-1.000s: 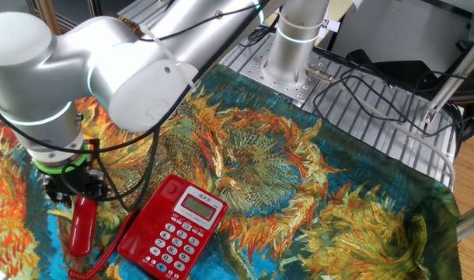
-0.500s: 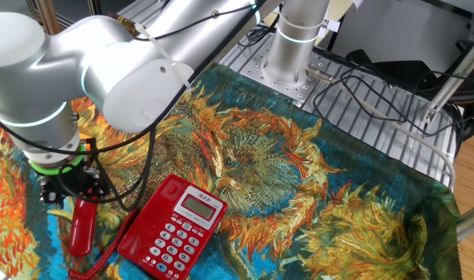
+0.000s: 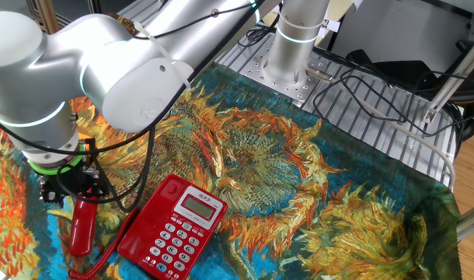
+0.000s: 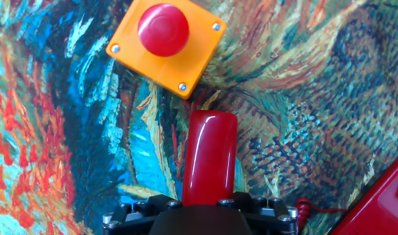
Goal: Place the handset of the telephone on the corresponding phone cradle
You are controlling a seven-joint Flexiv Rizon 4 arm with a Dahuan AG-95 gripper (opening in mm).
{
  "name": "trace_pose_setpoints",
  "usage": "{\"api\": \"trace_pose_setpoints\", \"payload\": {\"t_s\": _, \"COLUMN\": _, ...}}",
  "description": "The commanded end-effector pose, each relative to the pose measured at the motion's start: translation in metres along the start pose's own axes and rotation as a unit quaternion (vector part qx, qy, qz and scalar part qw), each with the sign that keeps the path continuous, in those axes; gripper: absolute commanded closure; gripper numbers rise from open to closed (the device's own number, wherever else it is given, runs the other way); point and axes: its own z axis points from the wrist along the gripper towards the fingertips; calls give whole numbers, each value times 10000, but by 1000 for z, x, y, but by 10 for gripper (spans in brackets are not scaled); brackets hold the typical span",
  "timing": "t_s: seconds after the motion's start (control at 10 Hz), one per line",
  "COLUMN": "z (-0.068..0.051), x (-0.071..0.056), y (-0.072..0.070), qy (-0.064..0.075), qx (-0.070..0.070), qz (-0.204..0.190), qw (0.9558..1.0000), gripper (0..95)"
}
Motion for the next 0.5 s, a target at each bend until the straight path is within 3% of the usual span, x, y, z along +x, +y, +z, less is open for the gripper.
{"api": "trace_pose_setpoints", "payload": {"t_s": 0.1, "z": -9, "x": 3, "y": 3, "qy": 50, "qx": 94, "qz": -1575, "qw": 9875, "gripper": 190}}
{"api": "trace_pose_setpoints", "payload": {"t_s": 0.2, "z": -17, "x": 7, "y": 5, "qy": 148, "qx": 173, "qz": -2445, "qw": 9694, "gripper": 190}}
{"api": "trace_pose_setpoints", "payload": {"t_s": 0.3, "z": -22, "x": 8, "y": 4, "qy": 156, "qx": 175, "qz": -3550, "qw": 9346, "gripper": 190}}
{"api": "trace_pose_setpoints", "payload": {"t_s": 0.4, "z": -24, "x": 9, "y": 2, "qy": 166, "qx": 161, "qz": -4264, "qw": 9042, "gripper": 190}}
{"api": "trace_pose_setpoints", "payload": {"t_s": 0.5, "z": -25, "x": 9, "y": 2, "qy": 122, "qx": 131, "qz": -4945, "qw": 8690, "gripper": 190}}
